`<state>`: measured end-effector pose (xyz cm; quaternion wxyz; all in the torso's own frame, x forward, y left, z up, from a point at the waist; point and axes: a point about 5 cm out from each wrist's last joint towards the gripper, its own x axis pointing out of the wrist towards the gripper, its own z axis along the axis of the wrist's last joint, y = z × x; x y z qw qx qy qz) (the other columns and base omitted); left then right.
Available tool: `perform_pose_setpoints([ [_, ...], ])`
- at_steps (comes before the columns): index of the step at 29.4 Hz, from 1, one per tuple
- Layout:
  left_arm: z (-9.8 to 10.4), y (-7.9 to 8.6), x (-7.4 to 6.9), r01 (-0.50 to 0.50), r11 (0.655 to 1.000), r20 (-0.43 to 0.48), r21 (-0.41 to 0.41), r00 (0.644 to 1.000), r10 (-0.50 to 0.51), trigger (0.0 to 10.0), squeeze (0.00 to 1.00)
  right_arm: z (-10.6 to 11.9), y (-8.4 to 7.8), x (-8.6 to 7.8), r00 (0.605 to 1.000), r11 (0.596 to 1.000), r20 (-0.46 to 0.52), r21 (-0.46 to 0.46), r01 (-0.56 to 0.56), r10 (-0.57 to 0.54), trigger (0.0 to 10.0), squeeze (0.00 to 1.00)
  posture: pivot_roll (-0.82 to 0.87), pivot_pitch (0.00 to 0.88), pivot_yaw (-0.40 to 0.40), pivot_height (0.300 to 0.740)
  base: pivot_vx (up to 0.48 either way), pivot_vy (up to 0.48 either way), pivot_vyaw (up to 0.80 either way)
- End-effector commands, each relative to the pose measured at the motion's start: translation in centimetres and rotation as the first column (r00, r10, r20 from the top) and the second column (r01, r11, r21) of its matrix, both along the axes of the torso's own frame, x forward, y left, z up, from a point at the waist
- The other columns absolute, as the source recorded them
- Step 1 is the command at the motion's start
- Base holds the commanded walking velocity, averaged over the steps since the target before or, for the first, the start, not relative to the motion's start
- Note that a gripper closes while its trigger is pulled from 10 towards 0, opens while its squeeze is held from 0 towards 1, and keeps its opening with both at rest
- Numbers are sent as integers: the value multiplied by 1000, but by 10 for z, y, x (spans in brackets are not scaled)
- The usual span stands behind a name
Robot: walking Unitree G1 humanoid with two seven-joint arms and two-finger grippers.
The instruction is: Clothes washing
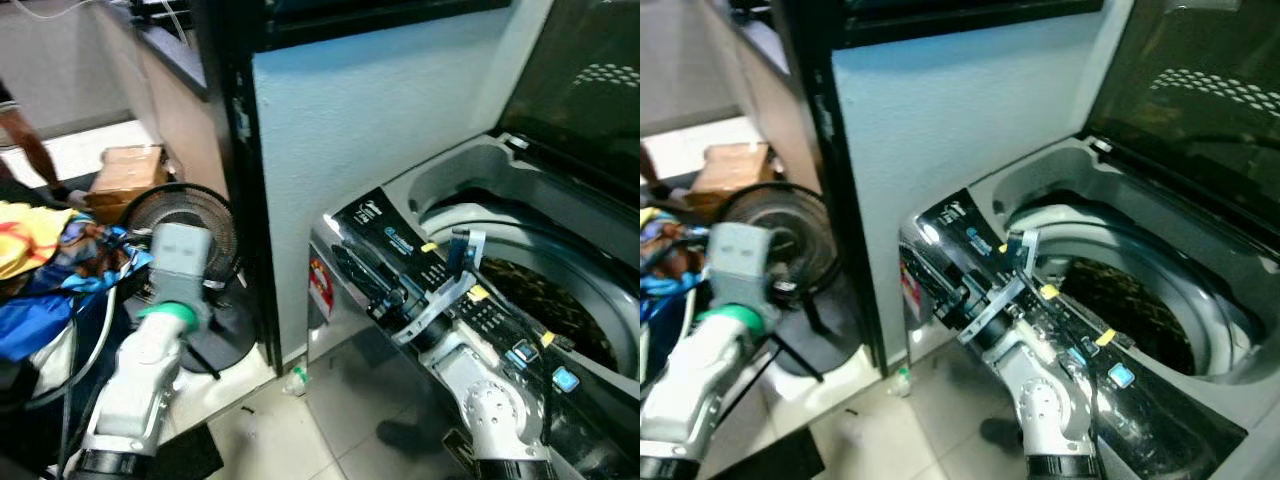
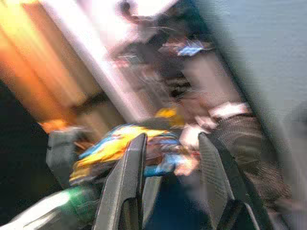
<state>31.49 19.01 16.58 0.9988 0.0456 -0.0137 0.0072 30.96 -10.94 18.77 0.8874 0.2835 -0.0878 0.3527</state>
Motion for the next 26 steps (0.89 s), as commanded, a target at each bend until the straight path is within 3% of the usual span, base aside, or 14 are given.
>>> perform_pose_setpoints([
  [1,-1,-1,0,-6,1000,-12,-24,1000,6,10000,0,-8,-16,9,988,989,-52,-40,145,-147,10000,0,112,0,65,740,0,0,800],
  [2,-2,-5,0,16,997,-8,-78,1000,-17,10000,0,-7,-24,18,964,965,-64,-60,255,-259,10000,0,106,0,73,740,0,0,800],
  [3,-2,-5,0,16,997,-8,-78,1000,-17,10000,0,-7,-24,18,964,965,-64,-60,255,-259,10000,0,106,0,73,740,0,0,800],
  [5,0,-17,0,94,989,14,-117,996,-93,10000,0,-7,-34,23,921,923,-77,-82,376,-382,10000,0,105,0,63,740,0,0,800],
  [7,5,-21,0,118,986,48,-118,992,-113,10000,0,-4,-35,24,911,913,-74,-79,401,-406,10000,0,103,0,55,740,0,0,800],
  [11,14,-27,2,133,989,115,-57,985,-126,10000,0,4,-32,23,907,894,23,-162,419,-421,10000,0,99,0,64,740,0,0,800],
  [13,14,-27,2,133,989,115,-57,985,-126,10000,0,4,-32,23,907,894,23,-162,419,-421,10000,0,99,0,64,740,0,0,800],
  [18,24,-36,5,166,985,137,-39,978,-160,10000,0,11,-36,25,891,884,-2,-117,452,-455,10000,0,107,9,46,740,0,0,800],
  [26,65,-54,3,234,972,287,33,929,-234,10000,0,36,-29,27,901,900,52,-46,433,-430,10000,0,107,17,50,740,0,0,800],
])
